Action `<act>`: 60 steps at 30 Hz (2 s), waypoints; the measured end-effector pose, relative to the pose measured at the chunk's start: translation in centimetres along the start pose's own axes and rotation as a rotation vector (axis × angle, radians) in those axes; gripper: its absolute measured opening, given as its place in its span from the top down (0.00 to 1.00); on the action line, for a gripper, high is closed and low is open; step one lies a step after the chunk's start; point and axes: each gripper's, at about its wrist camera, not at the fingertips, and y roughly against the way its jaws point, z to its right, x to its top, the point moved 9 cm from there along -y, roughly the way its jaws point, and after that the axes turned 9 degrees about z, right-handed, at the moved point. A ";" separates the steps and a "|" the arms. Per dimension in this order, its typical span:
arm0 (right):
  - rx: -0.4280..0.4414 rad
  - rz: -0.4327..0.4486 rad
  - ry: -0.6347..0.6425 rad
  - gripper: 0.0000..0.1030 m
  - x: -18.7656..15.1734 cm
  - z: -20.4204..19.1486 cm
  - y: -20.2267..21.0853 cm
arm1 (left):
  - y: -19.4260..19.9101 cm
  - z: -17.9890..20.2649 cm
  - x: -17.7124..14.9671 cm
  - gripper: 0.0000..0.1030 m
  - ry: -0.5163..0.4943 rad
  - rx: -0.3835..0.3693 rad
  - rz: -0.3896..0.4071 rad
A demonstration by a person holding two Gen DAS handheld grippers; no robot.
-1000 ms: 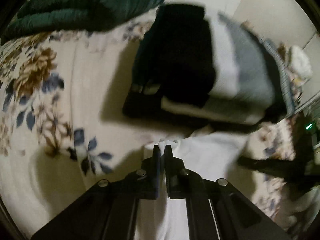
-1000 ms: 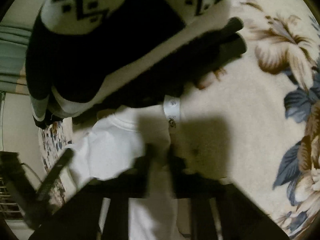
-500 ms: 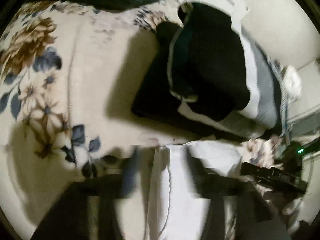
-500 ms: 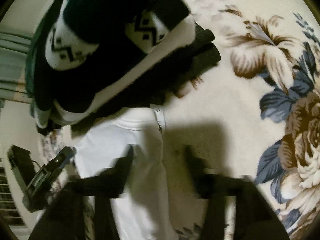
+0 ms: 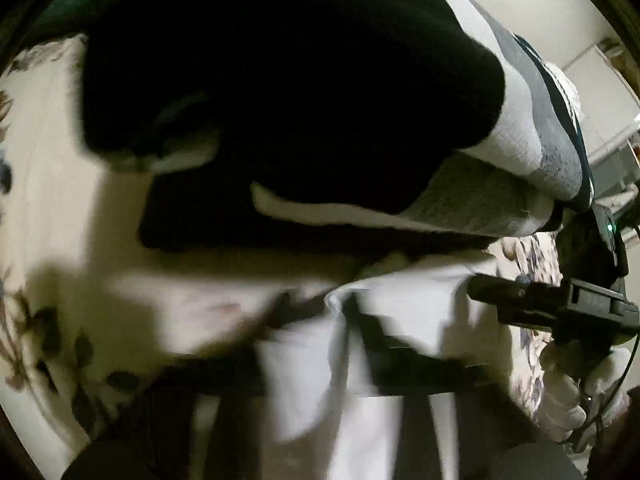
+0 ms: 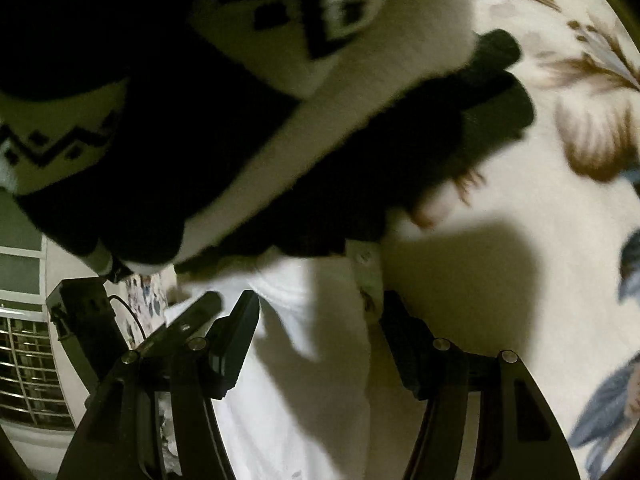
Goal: Fold small clothes
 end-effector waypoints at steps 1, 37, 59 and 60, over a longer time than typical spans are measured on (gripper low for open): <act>-0.007 0.000 0.009 0.52 0.0 -0.4 -0.5 | 0.1 0.2 0.1 0.93 -0.010 0.002 0.007; -0.053 -0.290 0.361 0.48 -29.4 2.8 20.0 | 23.0 1.0 -25.7 0.51 0.281 0.107 -0.093; 0.154 -0.255 -0.053 0.76 -18.8 4.9 9.2 | 9.4 0.7 -13.8 0.82 0.204 -0.100 -0.041; 0.147 -0.250 -0.037 0.86 -18.6 4.5 9.0 | 9.7 0.5 -13.5 0.82 0.208 -0.084 -0.030</act>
